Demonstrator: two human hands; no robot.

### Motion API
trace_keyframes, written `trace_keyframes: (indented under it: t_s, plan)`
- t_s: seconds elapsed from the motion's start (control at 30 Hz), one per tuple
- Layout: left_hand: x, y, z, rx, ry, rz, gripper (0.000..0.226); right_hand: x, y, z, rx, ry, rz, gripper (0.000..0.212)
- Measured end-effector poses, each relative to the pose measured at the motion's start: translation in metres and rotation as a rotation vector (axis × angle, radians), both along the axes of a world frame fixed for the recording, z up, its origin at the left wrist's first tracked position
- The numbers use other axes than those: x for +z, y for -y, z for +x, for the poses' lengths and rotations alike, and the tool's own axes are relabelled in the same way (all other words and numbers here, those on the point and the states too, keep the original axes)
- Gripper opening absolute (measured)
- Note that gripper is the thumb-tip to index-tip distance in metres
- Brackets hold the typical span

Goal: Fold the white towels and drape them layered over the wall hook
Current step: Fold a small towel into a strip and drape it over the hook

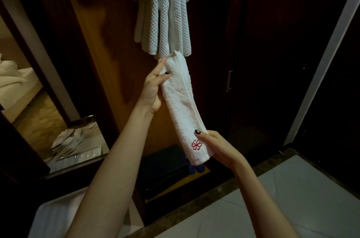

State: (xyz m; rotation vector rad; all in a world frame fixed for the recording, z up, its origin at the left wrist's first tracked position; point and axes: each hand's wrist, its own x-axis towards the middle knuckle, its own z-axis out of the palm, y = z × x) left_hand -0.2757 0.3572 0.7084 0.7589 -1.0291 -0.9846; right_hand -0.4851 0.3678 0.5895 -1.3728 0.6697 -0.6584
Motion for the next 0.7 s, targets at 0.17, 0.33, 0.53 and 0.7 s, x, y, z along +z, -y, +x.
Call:
trace_keyframes:
  t_s: [0.17, 0.33, 0.53, 0.7]
  plan:
    - [-0.003, 0.005, 0.017, 0.226, 0.014, -0.006, 0.06, -0.004, 0.006, -0.008, -0.176, -0.01, -0.135, 0.041]
    - [-0.025, 0.016, 0.029, 0.378, 0.048, 0.013, 0.064, -0.001, 0.019, -0.015, -0.417, 0.026, -0.267, 0.027]
    - [-0.049, 0.029, 0.033, 0.497, 0.054, 0.003, 0.059, -0.01, 0.034, -0.022, -0.553, -0.043, -0.286, 0.022]
    - [-0.054, 0.039, 0.046, 0.454, 0.096, -0.024, 0.044, -0.006, 0.053, -0.036, -0.63, -0.03, -0.314, 0.005]
